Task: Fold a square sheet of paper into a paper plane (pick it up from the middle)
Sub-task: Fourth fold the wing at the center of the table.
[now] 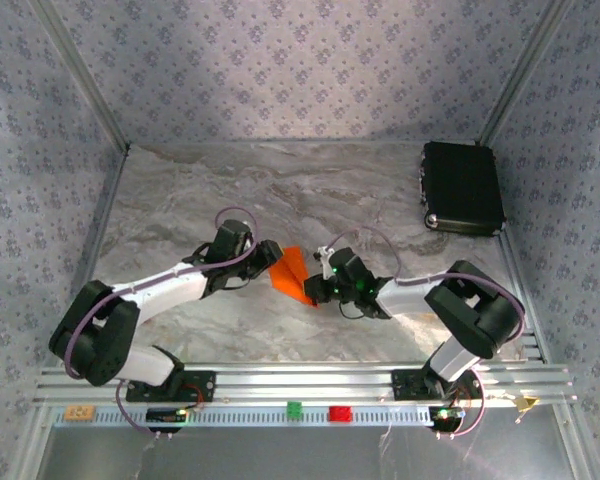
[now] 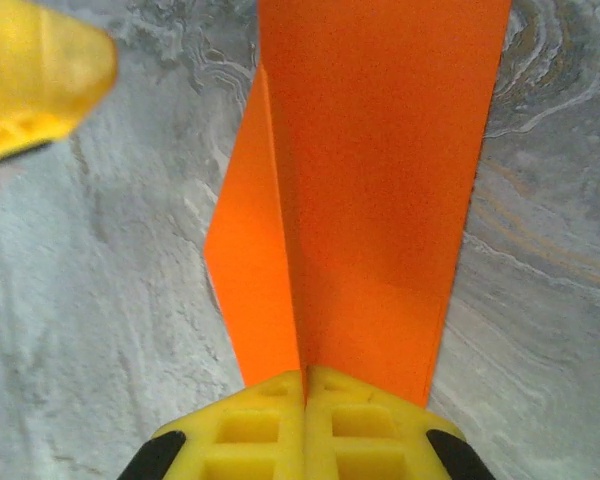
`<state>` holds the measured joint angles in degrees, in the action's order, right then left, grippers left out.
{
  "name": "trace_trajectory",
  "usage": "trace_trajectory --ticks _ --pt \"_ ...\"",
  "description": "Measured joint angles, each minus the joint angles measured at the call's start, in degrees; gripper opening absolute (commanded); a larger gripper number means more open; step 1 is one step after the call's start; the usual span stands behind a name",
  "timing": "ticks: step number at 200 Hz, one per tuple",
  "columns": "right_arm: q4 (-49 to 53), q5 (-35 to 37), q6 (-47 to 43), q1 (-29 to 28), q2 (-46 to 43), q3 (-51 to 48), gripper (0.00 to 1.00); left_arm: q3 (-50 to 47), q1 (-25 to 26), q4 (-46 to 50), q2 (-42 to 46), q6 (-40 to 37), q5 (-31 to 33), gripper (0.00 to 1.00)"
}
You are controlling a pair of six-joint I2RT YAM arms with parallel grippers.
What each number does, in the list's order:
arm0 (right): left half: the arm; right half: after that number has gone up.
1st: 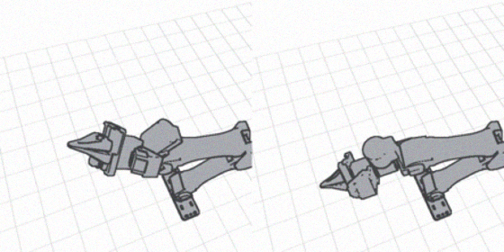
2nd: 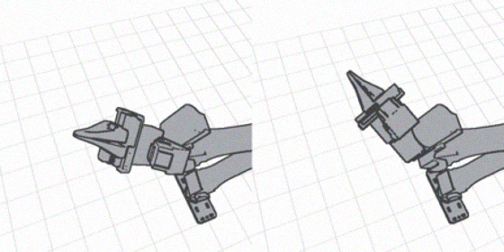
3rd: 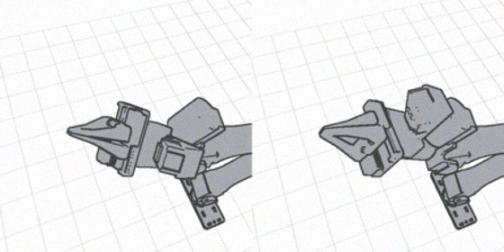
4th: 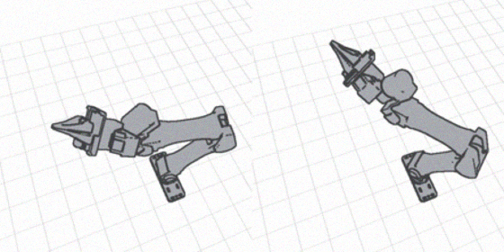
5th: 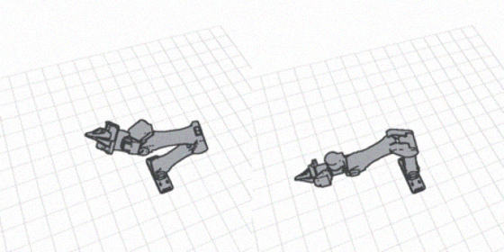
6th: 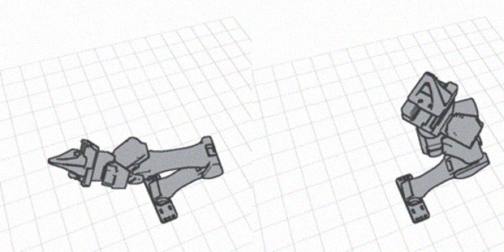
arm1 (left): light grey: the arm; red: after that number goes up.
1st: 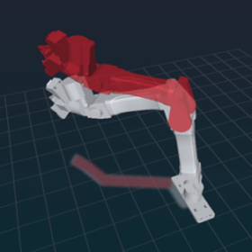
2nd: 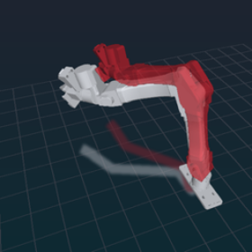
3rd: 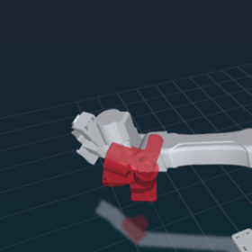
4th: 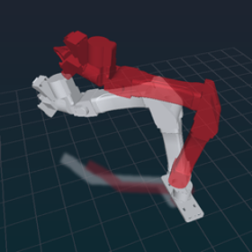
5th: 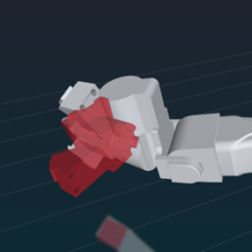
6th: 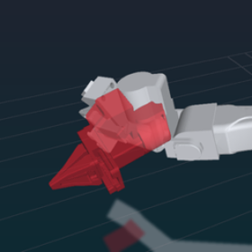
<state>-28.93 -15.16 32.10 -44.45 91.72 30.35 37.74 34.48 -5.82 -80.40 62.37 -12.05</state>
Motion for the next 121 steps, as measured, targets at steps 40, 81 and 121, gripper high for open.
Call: trace_trajectory --ticks 40,81,121 --pt "-5.05 -7.76 6.36 2.86 3.39 -0.46 0.0 0.11 -0.04 -0.7 -2.23 -0.02 -1.95 0.41" --pt "-9.81 -12.15 10.86 4.15 6.08 -0.76 0.0 0.74 -0.35 -2.62 -5.11 -0.02 -4.09 0.35" --pt "-13.35 -14.03 14.95 5.07 8.57 -1.6 0.0 0.81 -0.37 -4.59 -6.4 0.0 -5.6 0.28"
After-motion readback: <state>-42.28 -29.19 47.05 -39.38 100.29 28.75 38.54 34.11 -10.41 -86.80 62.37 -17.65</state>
